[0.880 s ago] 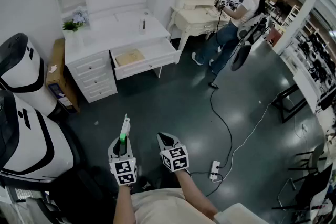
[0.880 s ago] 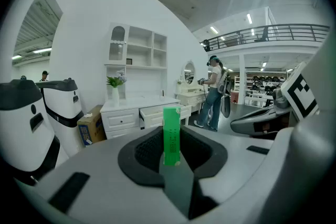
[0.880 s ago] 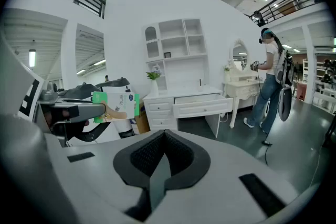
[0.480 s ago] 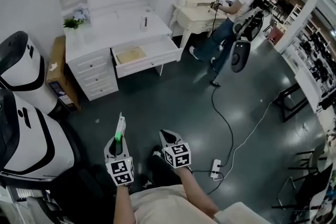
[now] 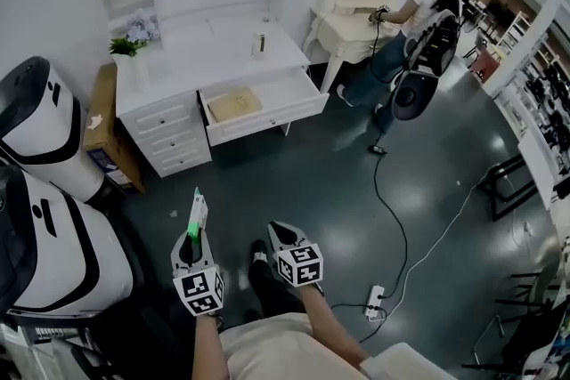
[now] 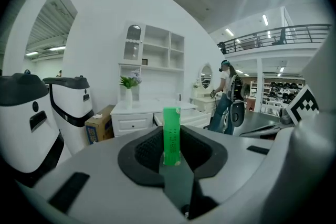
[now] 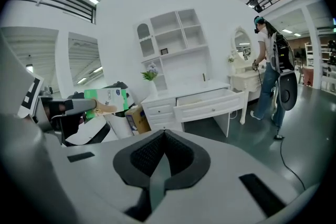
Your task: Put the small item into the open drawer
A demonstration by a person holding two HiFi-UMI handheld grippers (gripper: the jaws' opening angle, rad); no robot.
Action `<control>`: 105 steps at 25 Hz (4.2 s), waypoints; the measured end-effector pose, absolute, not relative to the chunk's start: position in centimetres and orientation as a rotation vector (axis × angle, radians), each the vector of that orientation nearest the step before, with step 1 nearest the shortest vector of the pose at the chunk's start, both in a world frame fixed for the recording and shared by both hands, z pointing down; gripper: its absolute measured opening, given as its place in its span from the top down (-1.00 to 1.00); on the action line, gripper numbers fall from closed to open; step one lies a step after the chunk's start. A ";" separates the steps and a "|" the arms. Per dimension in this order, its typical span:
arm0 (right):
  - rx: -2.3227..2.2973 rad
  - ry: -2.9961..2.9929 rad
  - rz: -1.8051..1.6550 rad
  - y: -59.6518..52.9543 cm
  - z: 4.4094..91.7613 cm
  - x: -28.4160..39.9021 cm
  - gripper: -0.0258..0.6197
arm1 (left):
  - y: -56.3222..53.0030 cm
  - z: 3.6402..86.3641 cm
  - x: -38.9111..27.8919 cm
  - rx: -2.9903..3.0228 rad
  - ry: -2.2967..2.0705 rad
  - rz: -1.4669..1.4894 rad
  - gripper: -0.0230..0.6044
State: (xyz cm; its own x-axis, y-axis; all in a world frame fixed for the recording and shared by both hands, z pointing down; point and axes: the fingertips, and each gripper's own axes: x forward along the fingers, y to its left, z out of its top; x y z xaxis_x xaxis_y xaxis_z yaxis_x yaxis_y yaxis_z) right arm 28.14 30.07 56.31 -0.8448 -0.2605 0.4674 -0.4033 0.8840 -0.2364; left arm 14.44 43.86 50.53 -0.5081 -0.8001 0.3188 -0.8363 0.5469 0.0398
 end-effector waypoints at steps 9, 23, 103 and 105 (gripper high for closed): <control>0.475 -2.598 0.534 21.5 57.4 21.4 0.84 | 35.1 51.0 8.1 1.378 -2.439 0.265 0.62; 0.462 -2.606 0.592 8.6 58.2 14.1 0.85 | 23.1 51.1 0.9 1.372 -2.390 0.206 0.62; 0.899 -2.276 0.774 -9.6 64.4 -7.5 0.84 | -9.7 70.2 -18.7 1.820 -1.500 0.249 0.62; 0.902 -2.268 0.778 -9.4 64.5 -7.3 0.85 | -9.8 71.1 -18.0 1.811 -1.471 0.251 0.62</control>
